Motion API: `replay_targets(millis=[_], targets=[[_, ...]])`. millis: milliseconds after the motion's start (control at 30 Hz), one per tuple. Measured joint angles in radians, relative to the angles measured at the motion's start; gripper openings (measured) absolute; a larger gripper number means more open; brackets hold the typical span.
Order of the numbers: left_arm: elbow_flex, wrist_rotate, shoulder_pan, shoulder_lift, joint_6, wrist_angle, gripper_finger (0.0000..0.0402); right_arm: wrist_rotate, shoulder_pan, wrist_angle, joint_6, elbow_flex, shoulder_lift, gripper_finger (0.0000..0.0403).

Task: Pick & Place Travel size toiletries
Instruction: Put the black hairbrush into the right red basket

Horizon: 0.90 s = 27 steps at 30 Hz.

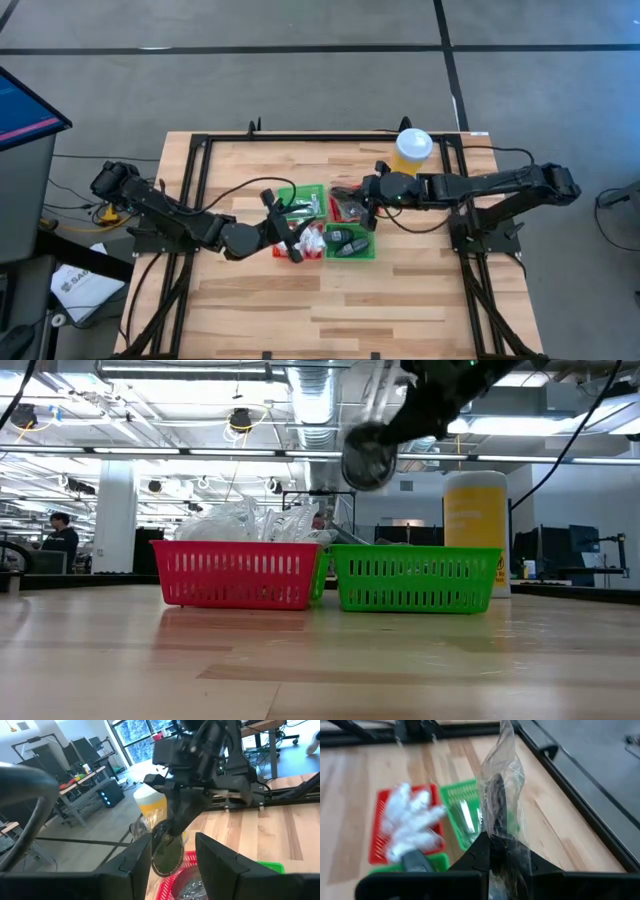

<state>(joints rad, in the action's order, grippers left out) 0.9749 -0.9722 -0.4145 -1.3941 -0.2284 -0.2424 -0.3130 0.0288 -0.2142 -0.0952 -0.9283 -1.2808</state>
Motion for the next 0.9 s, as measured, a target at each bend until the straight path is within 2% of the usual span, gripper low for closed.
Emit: replay_targets(millis=[200,400,900], targets=[[0.0,0.0,0.0,0.0,0.0,0.0,0.014,0.001,-0.055,-0.11,-0.003,0.0,0.0,0.0016],[0.0,0.0,0.0,0.0,0.0,0.0,0.014,0.001,-0.085,-0.137,0.008,0.0,0.0,0.0016],[0.0,0.0,0.001,0.0,0.001,-0.009,0.014,-0.002,-0.098,-0.229,0.11,0.0,0.0,0.0016]])
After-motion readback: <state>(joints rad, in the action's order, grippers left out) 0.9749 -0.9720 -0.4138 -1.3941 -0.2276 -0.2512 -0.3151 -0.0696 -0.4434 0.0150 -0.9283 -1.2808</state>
